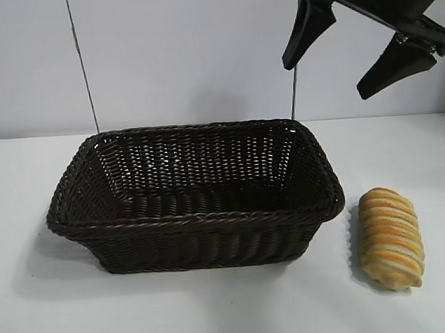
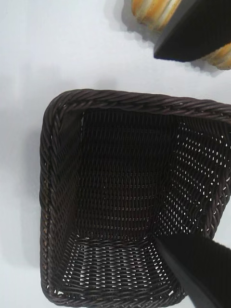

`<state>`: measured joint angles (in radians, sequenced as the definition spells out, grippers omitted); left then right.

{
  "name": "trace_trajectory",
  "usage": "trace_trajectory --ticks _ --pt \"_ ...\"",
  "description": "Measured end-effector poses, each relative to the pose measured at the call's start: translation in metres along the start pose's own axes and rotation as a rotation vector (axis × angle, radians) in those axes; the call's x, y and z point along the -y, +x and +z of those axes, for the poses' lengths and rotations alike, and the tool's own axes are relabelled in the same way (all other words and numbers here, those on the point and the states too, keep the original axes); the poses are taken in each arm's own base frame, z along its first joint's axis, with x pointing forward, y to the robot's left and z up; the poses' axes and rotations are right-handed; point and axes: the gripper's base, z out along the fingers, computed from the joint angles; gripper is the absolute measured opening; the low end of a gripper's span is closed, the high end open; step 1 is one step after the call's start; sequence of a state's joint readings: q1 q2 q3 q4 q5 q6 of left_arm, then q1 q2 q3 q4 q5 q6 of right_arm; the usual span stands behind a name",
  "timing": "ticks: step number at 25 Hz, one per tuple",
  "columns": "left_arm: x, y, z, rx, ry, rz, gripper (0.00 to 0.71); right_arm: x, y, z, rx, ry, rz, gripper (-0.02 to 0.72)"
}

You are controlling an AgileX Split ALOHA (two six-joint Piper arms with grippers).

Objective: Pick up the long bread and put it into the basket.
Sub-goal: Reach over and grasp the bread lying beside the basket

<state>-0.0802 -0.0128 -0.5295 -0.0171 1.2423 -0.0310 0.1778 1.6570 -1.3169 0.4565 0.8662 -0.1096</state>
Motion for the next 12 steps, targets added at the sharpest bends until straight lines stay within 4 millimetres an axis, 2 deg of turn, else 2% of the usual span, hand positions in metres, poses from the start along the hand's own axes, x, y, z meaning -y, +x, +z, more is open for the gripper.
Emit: trace_trajectory --ticks 5,12 --pt "0.000 0.000 0.000 0.000 0.000 0.001 0.694 0.002 0.003 0.000 -0.036 0.026 -0.013 0.695" --pt "-0.001 -0.001 0.001 0.015 -0.016 0.008 0.694 0.014 0.013 -0.004 -0.148 0.156 -0.048 0.695"
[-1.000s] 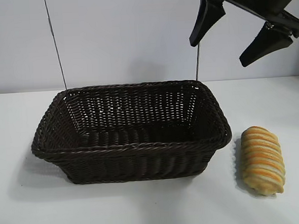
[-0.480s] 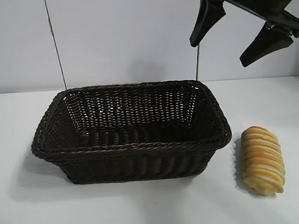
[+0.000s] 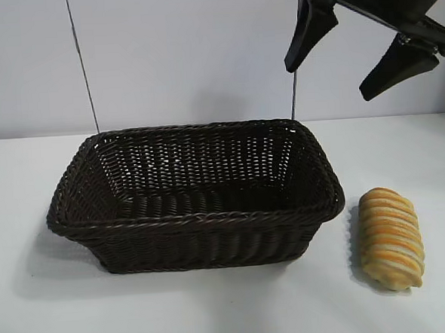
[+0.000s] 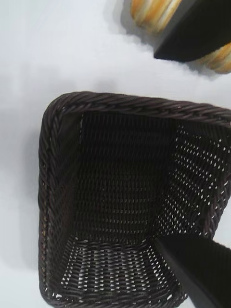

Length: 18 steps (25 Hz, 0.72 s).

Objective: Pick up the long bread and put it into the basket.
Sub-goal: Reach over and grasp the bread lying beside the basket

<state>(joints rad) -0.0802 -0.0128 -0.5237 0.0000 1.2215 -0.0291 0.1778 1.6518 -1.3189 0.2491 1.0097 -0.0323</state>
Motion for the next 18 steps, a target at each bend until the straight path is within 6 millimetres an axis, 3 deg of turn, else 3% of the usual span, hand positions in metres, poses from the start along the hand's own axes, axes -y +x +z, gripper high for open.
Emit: trace_trajectory --ticks 7,18 --pt "0.000 -0.001 0.003 0.018 -0.005 0.007 0.694 0.011 0.009 -0.015 0.016 0.142 -0.009 0.695" --pt "-0.001 -0.002 0.009 0.048 -0.008 0.017 0.694 0.021 0.029 0.013 -0.023 0.166 0.023 0.695"
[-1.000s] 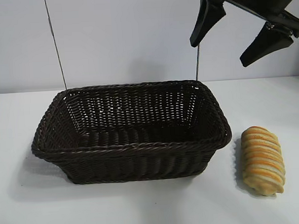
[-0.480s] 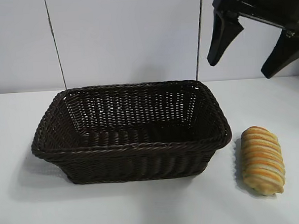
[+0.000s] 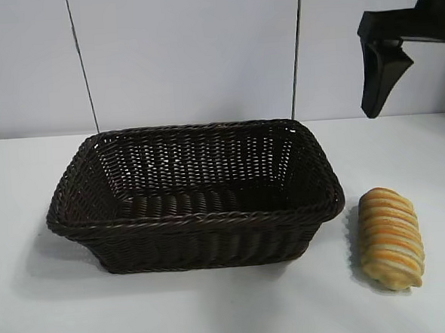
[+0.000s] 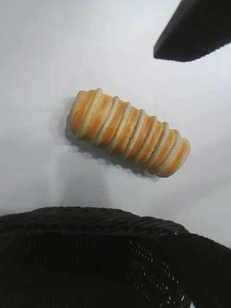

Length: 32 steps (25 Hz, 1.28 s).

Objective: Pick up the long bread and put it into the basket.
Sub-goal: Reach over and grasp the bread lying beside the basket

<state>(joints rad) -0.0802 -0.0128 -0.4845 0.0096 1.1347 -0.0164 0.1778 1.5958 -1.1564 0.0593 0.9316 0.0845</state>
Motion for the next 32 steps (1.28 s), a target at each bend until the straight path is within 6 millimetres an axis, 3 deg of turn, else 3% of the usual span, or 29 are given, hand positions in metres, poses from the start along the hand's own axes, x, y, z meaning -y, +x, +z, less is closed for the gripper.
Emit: trace_trajectory --ticks 6,13,29,32 --pt "0.000 0.000 0.000 0.005 0.000 0.001 0.694 0.007 0.009 0.015 0.000 0.013 0.022 0.695" --pt "0.000 0.000 0.000 0.005 0.000 0.003 0.694 0.047 0.021 0.034 0.050 0.037 0.165 0.695" --pt "0.000 0.000 0.000 0.005 0.000 0.004 0.695 0.027 0.017 0.113 0.059 -0.028 0.216 0.691" --pt "0.000 0.000 0.000 0.005 0.000 0.004 0.695 0.027 0.019 0.123 0.040 -0.031 0.237 0.584"
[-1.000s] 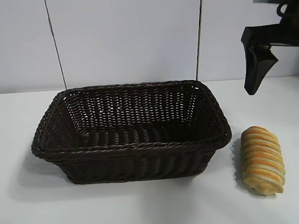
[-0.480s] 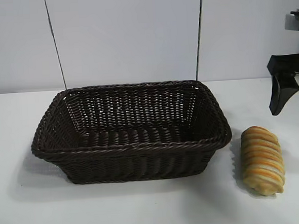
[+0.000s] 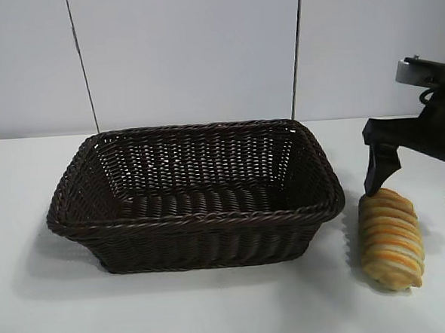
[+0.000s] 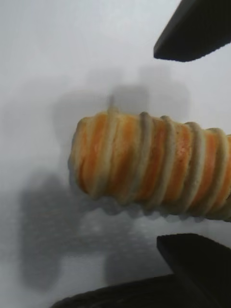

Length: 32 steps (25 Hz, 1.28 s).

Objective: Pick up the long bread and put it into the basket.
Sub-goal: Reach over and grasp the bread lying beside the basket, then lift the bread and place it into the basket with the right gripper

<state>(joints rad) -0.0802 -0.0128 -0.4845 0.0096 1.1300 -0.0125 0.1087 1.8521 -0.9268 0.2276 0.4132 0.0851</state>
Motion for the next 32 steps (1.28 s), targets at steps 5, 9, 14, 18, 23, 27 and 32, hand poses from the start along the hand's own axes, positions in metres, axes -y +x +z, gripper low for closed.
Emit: trace_trajectory --ticks 5,9,14,18,23,27,32 --pt "0.000 0.000 0.000 0.000 0.000 0.000 0.695 -0.001 0.000 0.004 0.004 -0.003 0.039 0.221" --pt "0.000 0.000 0.000 0.000 0.000 0.000 0.695 -0.002 0.000 0.001 0.001 -0.004 0.048 0.128" --pt "0.000 0.000 0.000 0.000 0.000 0.001 0.695 -0.009 -0.010 -0.034 0.044 -0.023 0.011 0.125" --pt "0.000 0.000 0.000 0.000 0.000 0.001 0.695 -0.014 -0.026 -0.082 0.114 -0.033 -0.034 0.125" --pt "0.000 0.000 0.000 0.000 0.000 0.002 0.695 -0.020 -0.038 -0.133 0.202 -0.033 -0.066 0.125" --pt "0.000 0.000 0.000 0.000 0.000 0.002 0.695 -0.024 -0.043 -0.151 0.219 -0.039 -0.072 0.115" --pt "0.000 0.000 0.000 0.000 0.000 0.002 0.695 -0.034 -0.040 -0.152 0.213 -0.051 -0.104 0.115"
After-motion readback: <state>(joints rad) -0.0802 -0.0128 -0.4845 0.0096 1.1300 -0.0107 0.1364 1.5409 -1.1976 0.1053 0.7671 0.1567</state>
